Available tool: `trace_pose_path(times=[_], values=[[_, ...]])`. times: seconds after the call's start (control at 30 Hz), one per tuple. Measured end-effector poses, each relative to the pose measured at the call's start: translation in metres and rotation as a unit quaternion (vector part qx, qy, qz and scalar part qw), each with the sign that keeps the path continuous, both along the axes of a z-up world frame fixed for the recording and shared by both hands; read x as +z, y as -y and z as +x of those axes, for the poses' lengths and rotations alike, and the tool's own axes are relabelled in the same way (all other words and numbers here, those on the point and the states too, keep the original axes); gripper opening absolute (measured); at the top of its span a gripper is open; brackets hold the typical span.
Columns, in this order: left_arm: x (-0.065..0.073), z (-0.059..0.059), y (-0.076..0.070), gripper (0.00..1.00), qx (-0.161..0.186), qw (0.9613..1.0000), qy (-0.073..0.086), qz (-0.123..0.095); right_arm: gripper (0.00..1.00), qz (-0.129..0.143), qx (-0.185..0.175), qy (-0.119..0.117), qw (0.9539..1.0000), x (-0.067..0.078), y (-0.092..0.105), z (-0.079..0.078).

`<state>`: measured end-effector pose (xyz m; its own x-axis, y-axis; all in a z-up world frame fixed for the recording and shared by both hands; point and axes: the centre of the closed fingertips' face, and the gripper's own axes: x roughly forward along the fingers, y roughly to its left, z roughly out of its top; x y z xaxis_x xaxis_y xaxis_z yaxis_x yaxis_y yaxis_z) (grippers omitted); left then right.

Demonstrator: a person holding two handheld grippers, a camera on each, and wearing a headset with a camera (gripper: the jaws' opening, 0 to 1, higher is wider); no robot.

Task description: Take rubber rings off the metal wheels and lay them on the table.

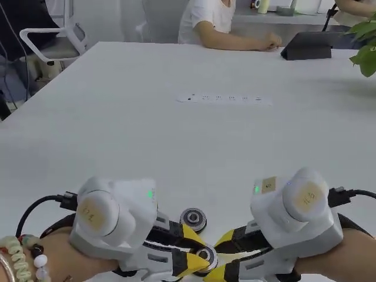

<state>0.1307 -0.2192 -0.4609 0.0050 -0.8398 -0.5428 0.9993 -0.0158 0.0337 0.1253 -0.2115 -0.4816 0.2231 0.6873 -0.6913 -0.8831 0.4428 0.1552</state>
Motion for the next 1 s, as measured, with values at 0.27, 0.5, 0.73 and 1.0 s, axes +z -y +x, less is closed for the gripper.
trace_pose_path(times=[0.27, 0.5, 0.73, 1.0], values=[[0.0, 0.0, 0.0, 0.08, 0.0, 1.0, -0.002, -0.001, 0.13, -0.013, 0.005, 0.0, 0.9999, 0.0, 0.008, -0.003], [0.0, 0.0, 0.0, 0.08, 0.003, 1.0, -0.004, 0.0, 0.0, -0.039, 0.026, 0.027, 0.9985, -0.002, 0.012, -0.002], [0.0, 0.0, 0.0, 0.08, 0.007, 1.0, -0.003, 0.002, 0.0, -0.042, 0.004, 0.016, 0.999, -0.001, 0.012, 0.002], [0.001, 0.001, -0.001, 0.08, -0.002, 0.9998, 0.018, 0.005, 0.0, -0.031, -0.041, -0.02, 0.9985, 0.002, 0.016, 0.005]])
